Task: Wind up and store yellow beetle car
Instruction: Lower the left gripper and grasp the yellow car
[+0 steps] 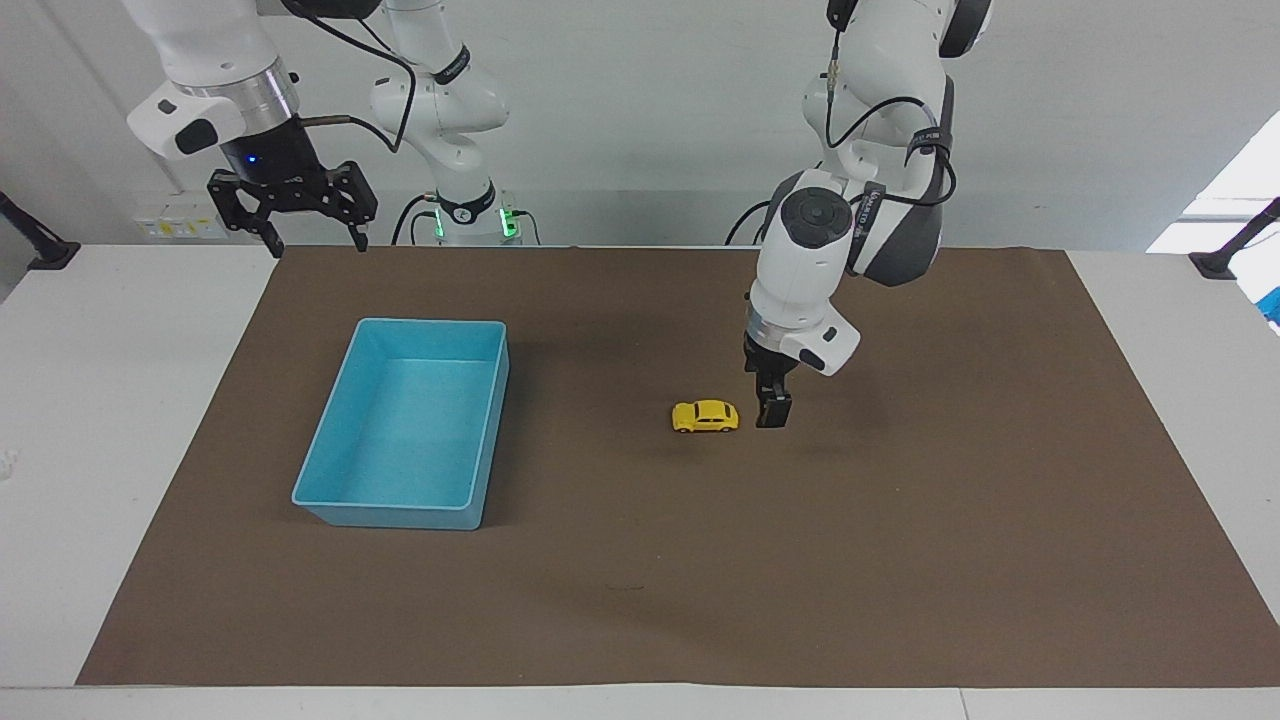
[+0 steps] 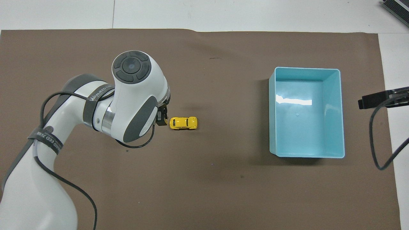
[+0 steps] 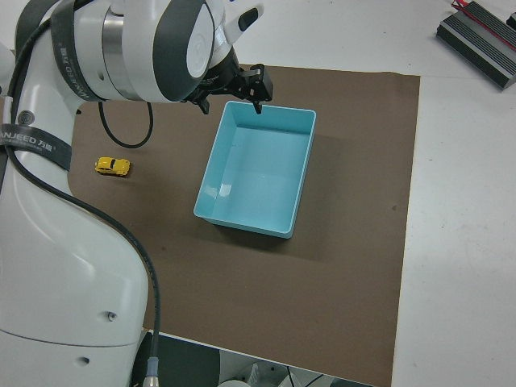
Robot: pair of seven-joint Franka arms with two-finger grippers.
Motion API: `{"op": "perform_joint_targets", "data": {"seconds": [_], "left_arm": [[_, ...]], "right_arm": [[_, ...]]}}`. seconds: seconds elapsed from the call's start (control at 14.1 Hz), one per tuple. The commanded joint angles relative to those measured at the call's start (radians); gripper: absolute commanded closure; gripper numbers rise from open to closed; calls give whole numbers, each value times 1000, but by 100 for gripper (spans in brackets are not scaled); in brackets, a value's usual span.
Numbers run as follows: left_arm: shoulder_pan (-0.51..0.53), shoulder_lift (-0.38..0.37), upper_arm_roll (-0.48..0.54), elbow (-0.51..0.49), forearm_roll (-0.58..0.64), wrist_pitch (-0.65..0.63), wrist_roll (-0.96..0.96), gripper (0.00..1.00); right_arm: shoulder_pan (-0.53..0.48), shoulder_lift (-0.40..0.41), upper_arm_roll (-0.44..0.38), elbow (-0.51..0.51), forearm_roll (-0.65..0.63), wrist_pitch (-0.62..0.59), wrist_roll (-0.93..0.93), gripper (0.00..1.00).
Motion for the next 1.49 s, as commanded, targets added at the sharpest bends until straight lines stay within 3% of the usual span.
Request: {"op": "perform_joint_targets", "data": {"seconds": [0.0, 0.85, 1.42], "left_arm": [[-40, 6, 12, -52, 20, 39, -40, 0], [-64, -71, 9, -239, 12, 183, -111, 0], [-106, 22, 11, -258, 12, 295, -193, 0]], "right_arm": [[-5, -13, -1, -4, 29, -3, 13, 0], [-5, -13, -1, -4, 29, -3, 13, 0], [-5, -13, -1, -4, 29, -3, 13, 0]]}}
